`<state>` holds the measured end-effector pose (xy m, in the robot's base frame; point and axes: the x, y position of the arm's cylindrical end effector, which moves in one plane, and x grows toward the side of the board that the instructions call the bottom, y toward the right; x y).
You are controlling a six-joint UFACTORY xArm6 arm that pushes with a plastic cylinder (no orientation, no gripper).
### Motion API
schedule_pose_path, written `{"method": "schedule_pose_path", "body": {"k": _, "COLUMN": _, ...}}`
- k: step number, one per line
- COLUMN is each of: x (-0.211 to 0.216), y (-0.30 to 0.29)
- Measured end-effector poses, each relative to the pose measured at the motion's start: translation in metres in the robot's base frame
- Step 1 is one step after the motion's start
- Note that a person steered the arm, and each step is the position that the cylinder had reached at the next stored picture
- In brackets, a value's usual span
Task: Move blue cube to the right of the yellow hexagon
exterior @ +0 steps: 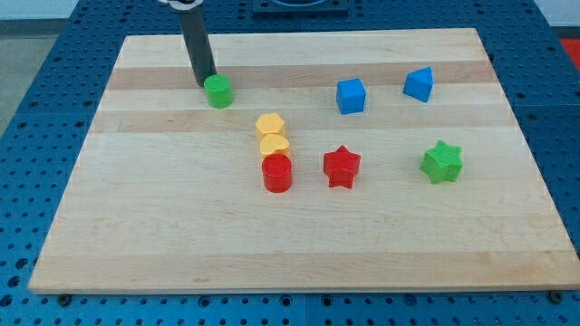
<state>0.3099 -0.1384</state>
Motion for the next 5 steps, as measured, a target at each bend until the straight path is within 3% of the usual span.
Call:
{"method": "schedule_pose_path", "body": {"k": 1, "x": 0.042, "y": 0.027}}
{"method": "schedule_pose_path", "body": {"k": 5, "x": 0.083, "y": 0.042}}
